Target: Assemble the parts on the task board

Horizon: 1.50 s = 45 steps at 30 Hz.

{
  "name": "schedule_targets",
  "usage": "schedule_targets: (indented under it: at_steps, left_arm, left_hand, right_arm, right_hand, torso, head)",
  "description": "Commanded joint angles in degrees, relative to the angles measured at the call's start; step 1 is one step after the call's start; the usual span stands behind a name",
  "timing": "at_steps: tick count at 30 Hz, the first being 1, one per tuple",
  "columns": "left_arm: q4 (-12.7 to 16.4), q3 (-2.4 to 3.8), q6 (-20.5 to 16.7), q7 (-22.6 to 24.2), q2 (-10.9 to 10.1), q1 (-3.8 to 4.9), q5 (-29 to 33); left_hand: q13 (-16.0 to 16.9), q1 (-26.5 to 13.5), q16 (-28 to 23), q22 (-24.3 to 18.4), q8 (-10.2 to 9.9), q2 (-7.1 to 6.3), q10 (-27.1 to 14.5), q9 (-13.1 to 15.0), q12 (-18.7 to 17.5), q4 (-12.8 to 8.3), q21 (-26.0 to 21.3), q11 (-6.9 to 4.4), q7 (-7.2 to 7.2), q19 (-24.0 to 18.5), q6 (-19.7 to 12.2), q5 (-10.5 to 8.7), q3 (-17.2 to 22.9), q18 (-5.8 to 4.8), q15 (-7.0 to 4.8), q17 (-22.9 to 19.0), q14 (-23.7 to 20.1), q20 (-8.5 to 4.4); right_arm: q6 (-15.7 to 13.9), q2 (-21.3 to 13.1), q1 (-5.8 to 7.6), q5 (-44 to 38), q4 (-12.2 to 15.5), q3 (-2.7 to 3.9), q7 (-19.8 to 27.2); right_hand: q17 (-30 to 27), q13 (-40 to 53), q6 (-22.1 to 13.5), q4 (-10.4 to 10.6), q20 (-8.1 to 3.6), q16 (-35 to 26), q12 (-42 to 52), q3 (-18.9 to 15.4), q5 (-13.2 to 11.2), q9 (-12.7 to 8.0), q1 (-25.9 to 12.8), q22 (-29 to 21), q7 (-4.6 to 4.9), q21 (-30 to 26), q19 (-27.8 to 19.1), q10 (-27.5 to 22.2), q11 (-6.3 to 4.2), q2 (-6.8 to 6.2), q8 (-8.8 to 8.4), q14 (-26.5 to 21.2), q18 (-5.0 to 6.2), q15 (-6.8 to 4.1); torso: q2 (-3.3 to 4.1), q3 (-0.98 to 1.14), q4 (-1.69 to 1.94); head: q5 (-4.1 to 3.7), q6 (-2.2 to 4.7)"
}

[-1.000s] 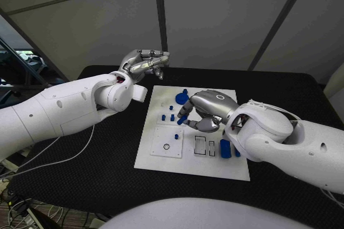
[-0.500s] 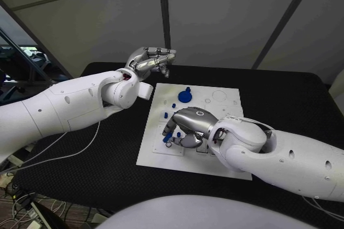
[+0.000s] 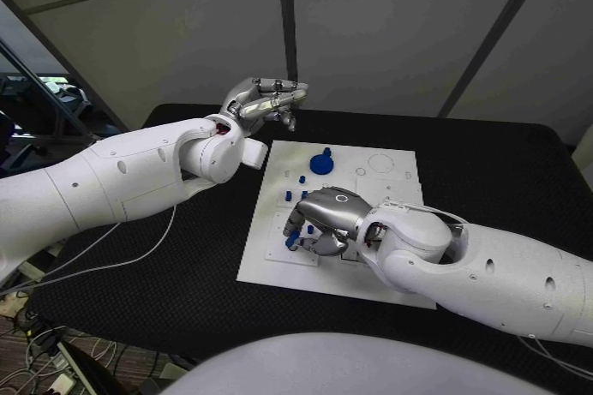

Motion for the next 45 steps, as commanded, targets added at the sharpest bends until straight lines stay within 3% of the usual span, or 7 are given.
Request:
schedule_targets:
  at_steps: [1,20,26,33,37,40,45]
  left_arm:
    - [0.0,0.02,0.6,0.1,0.1,0.1,0.2]
    - [-0.1,0.0,0.7,0.0,0.1,0.1,0.2]
    - [-0.1,-0.01,0.7,0.0,0.1,0.11,0.2]
    - [-0.2,-0.02,0.7,0.0,0.2,0.11,0.2]
    - [-0.2,-0.02,0.7,-0.2,0.2,0.11,0.2]
    - [-0.2,-0.02,0.7,-0.2,0.2,0.11,0.2]
    - [-0.3,-0.04,0.8,-0.3,0.2,0.11,0.2]
  left_hand:
    - [0.1,-0.1,0.2,0.0,0.0,0.01,-0.3,-0.1,0.4,0.1,-0.1,-0.08,0.21,-0.1,0.0,-0.18,-0.4,-0.37,0.11,-0.1,-0.4,0.33]
    - [0.1,-0.1,0.2,-0.1,0.0,0.0,-0.3,-0.1,0.4,0.1,-0.2,-0.07,0.23,-0.1,-0.1,-0.18,-0.4,-0.37,0.12,-0.1,-0.4,0.34]
    - [0.1,-0.1,0.2,-0.1,0.0,0.0,-0.3,-0.1,0.4,0.1,-0.2,-0.07,0.23,-0.1,-0.1,-0.18,-0.4,-0.37,0.12,-0.1,-0.4,0.34]
    - [0.1,-0.1,0.2,-0.1,0.1,0.01,-0.4,-0.1,0.5,0.1,-0.2,-0.03,0.27,-0.1,-0.1,-0.18,-0.5,-0.37,0.15,-0.1,-0.4,0.36]
    - [0.1,-0.1,0.2,-0.1,0.1,0.01,-0.4,-0.1,0.5,0.1,-0.2,-0.03,0.27,-0.1,-0.1,-0.18,-0.5,-0.37,0.15,-0.1,-0.4,0.36]
    - [0.1,-0.1,0.2,-0.1,0.1,0.01,-0.4,-0.1,0.5,0.1,-0.2,-0.03,0.27,-0.1,-0.1,-0.18,-0.5,-0.37,0.15,-0.1,-0.4,0.36]
    - [0.1,-0.1,0.2,-0.2,0.1,0.04,-0.4,-0.1,0.5,0.1,-0.3,-0.03,0.29,-0.1,-0.1,-0.17,-0.5,-0.37,0.16,-0.2,-0.4,0.37]
  right_arm:
    - [2.4,0.1,0.05,-2.6,-0.3,-0.02,-0.4]
    - [5.1,0.6,0.04,-5.5,-1.5,-0.31,-2.0]
    - [5.3,0.9,0.04,-5.7,-1.3,-1.54,-1.7]
    - [4.9,1.6,0.04,-5.6,-1.4,-1.94,-1.5]
    - [4.0,1.7,0.04,-5.0,-1.6,-2.04,-1.3]
    - [2.9,1.7,0.04,-4.6,-1.7,-2.07,-1.0]
    - [1.2,1.7,0.04,-4.3,-1.8,-2.09,-0.6]
  right_hand:
    - [0.0,0.1,0.2,0.0,0.1,0.2,-0.2,0.3,0.3,0.1,0.7,0.0,0.28,0.3,0.0,0.5,-0.18,0.24,0.2,2.5,-0.65,-0.16]
    - [0.1,0.1,0.2,-0.1,0.13,0.3,-0.3,0.3,0.1,0.0,0.6,0.1,0.3,0.3,0.0,0.5,-0.16,0.24,0.18,2.5,-0.65,-0.13]
    - [0.0,0.1,0.2,-0.1,0.14,0.3,-0.4,0.3,0.1,0.0,0.5,0.1,0.31,0.3,-0.1,0.5,-0.15,0.21,0.17,2.5,-0.64,-0.11]
    - [-0.2,0.0,-0.4,0.1,0.32,0.2,-1.2,-0.1,0.0,-0.2,-0.5,-0.2,0.51,0.2,-0.4,-0.1,0.08,-0.37,-0.32,2.4,-0.59,0.09]
    - [-0.5,-0.7,-4.3,1.1,1.03,0.3,-3.6,-1.2,0.6,-1.0,-2.8,-0.8,1.23,-0.3,-1.0,-3.7,1.11,-2.11,-2.3,2.3,-0.5,1.06]
    - [-1.2,-0.9,-8.5,1.5,1.59,-0.1,-4.6,-2.1,-0.2,-1.2,-3.8,-2.2,1.39,-1.3,-1.9,-7.4,1.77,-3.34,-2.3,2.0,-0.17,1.66]
    - [-3.6,-0.8,-12.2,1.4,2.29,-1.6,-4.4,-3.8,-0.8,-1.1,-3.6,-6.5,0.66,-4.3,-4.5,-12.7,2.59,-3.77,-2.19,1.3,0.65,2.17]
  torso:
    - [0.04,-0.03,0.0]
    - [-0.02,-0.02,-0.02]
    - [-0.01,-0.07,-0.02]
    - [0.0,-0.04,0.0]
    - [-0.02,-0.05,-0.05]
    - [-0.02,-0.02,-0.08]
    - [0.0,0.0,-0.04]
  head:
    - [0.12,-0.17]
    - [0.36,-0.54]
    - [0.41,-0.56]
    - [0.42,-0.63]
    - [0.44,-0.63]
    - [0.47,-0.6]
    - [0.45,-0.52]
